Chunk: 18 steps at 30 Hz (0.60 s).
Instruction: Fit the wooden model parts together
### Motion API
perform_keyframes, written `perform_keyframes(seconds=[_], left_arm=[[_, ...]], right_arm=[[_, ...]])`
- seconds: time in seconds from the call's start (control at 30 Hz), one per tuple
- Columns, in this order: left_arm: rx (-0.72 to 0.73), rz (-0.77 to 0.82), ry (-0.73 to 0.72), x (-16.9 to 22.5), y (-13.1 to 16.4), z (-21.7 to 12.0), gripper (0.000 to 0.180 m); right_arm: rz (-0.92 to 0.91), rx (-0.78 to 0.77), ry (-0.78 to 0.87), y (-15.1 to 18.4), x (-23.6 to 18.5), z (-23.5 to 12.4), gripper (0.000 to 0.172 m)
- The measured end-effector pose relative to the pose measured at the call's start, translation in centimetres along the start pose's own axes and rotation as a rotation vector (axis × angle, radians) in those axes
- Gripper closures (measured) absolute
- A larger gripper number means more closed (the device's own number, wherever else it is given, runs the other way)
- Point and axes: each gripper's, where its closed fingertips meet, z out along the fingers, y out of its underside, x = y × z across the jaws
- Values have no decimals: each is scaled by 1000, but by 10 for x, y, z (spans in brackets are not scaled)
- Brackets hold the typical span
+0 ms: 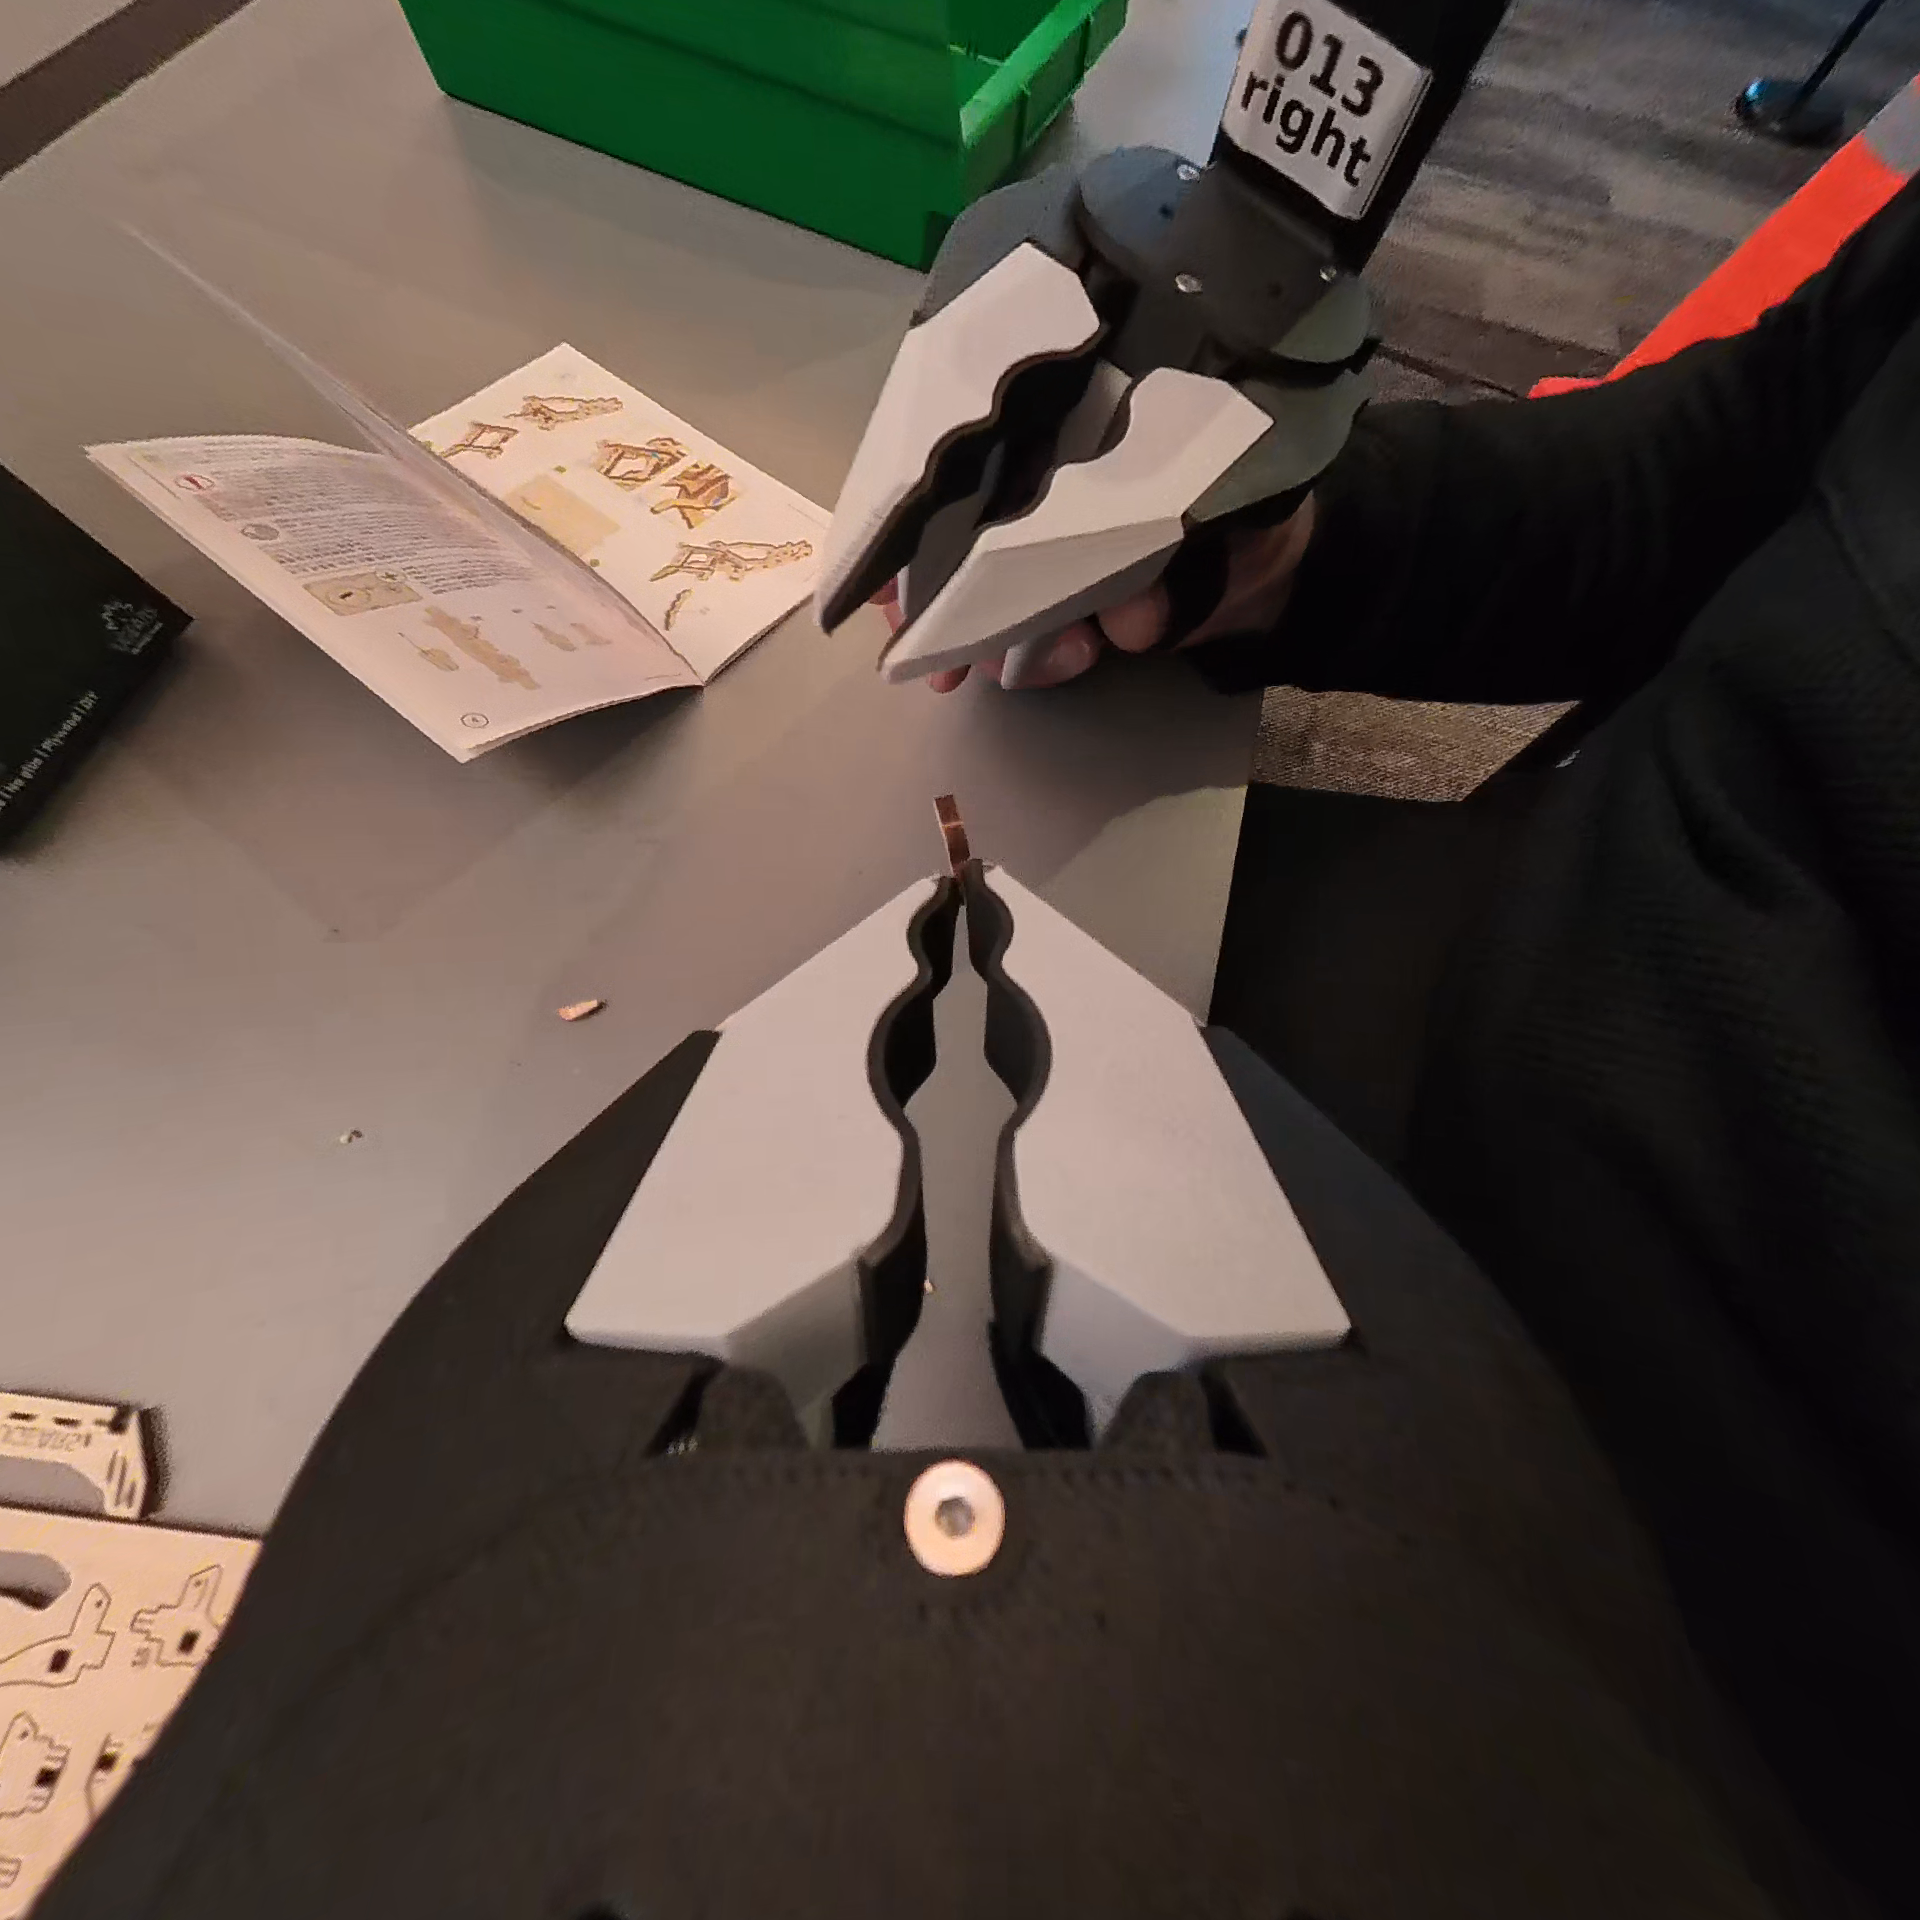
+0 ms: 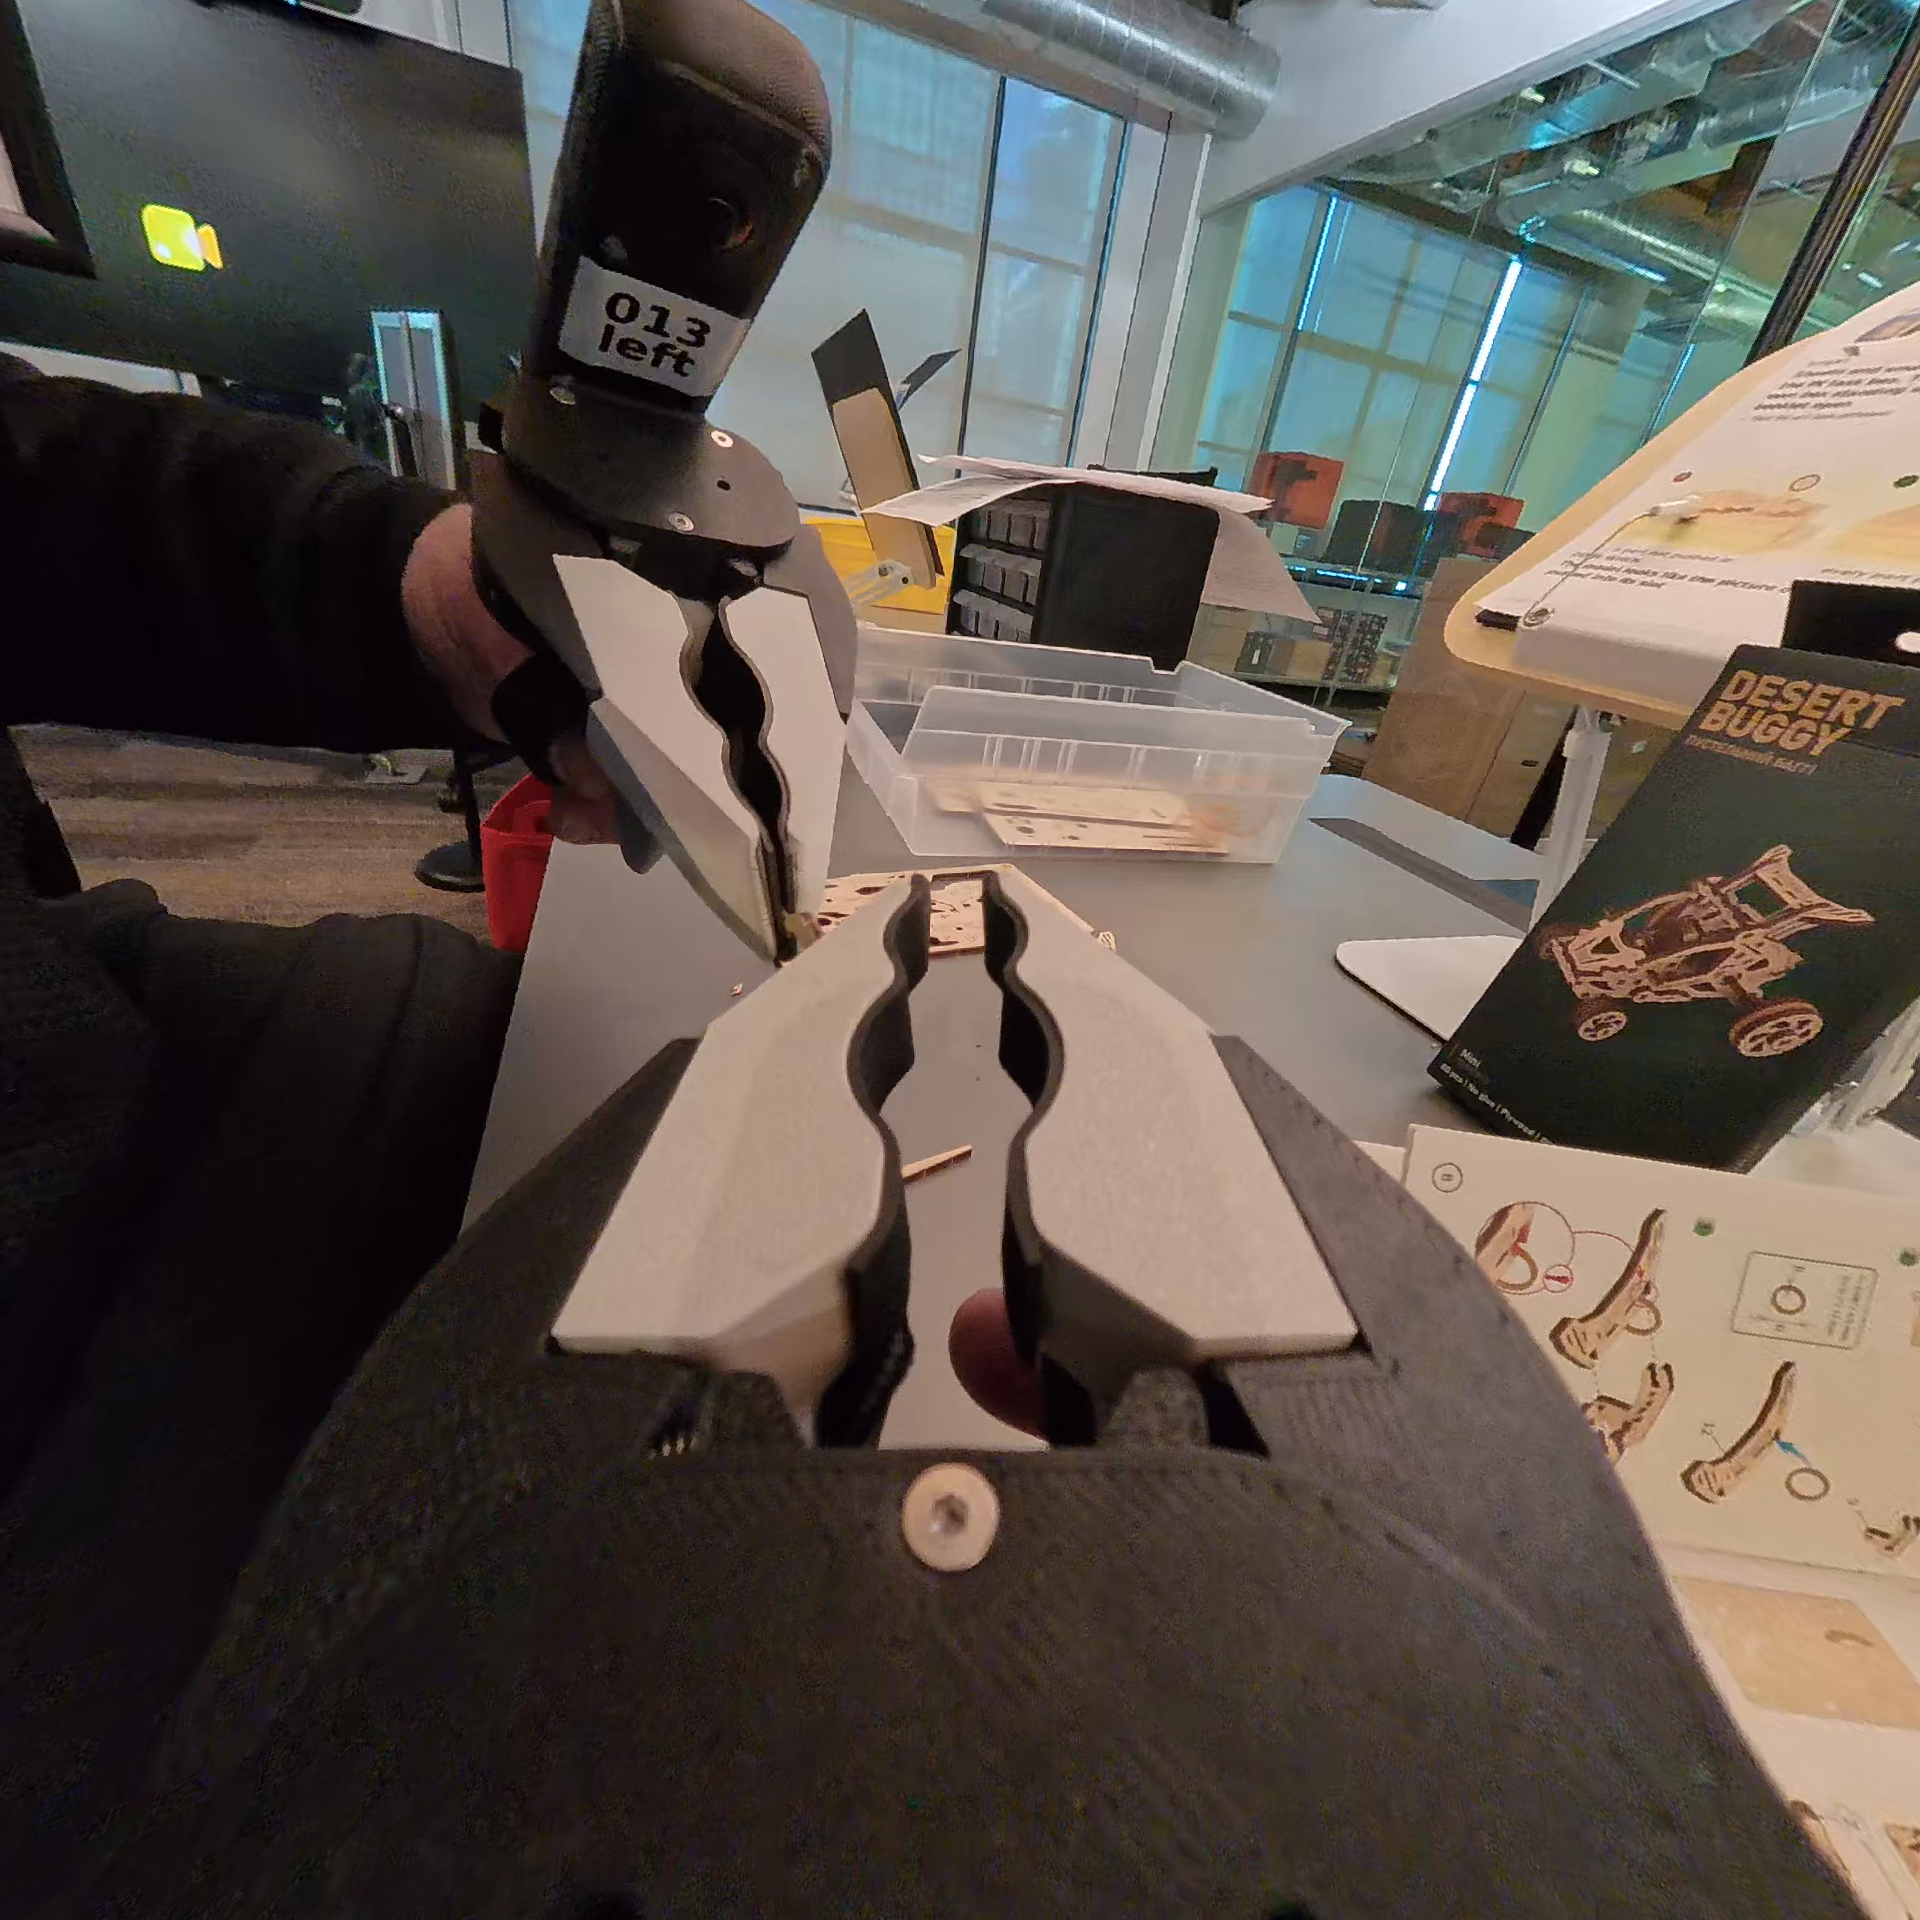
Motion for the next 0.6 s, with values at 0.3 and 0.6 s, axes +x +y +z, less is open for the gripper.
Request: perform_keyframes(seconds=[0.3, 0.6], left_arm=[[62, -41, -60, -11, -7, -13, 180], [104, -67, -42, -9, -11, -7, 180]], right_arm=[[60, 40, 18, -5, 11, -6, 161], [67, 49, 15, -6, 11, -7, 159]])
